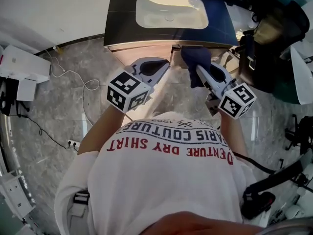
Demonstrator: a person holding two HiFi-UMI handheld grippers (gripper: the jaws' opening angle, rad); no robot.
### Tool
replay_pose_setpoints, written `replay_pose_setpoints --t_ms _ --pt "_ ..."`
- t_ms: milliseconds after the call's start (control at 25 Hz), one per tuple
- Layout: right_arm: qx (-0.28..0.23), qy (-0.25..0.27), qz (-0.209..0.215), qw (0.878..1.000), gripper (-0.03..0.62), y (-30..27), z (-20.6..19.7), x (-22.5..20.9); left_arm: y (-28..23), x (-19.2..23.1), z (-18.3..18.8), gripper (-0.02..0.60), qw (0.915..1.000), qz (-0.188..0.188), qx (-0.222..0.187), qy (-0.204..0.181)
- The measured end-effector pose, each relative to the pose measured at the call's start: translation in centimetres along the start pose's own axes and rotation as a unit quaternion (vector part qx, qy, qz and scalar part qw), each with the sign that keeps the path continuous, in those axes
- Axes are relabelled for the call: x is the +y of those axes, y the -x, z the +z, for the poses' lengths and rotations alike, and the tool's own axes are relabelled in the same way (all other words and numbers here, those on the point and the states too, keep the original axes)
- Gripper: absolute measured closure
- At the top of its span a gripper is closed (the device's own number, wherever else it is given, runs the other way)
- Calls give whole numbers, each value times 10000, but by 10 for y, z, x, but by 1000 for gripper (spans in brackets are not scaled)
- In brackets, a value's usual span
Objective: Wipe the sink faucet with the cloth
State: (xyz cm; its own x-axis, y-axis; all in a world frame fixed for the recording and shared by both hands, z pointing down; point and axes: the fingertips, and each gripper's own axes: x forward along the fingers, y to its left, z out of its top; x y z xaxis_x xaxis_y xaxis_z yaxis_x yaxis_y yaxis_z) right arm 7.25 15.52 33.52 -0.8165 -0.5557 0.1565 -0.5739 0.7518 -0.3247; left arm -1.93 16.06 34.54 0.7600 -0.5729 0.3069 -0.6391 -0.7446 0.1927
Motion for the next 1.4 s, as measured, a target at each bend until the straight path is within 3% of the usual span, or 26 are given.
replay_pose_setpoints --t_ms 280,520,760,960,1400 --pt "-101 87 95 9999 522 -64 38 -52 -33 82 35 580 9995 33 -156 258" --pt "-207 193 160 9995 522 -93 75 -133 -92 139 69 580 9990 195 -304 265" --pt "-160 263 376 9988 522 -137 126 -226 -157 210 117 580 9972 592 -324 336" --pt "-106 383 608 9974 522 -162 159 -278 -198 246 148 580 9943 987 -370 188" --pt "174 155 693 9973 522 -233 157 -315 -220 310 149 581 9940 964 -230 469"
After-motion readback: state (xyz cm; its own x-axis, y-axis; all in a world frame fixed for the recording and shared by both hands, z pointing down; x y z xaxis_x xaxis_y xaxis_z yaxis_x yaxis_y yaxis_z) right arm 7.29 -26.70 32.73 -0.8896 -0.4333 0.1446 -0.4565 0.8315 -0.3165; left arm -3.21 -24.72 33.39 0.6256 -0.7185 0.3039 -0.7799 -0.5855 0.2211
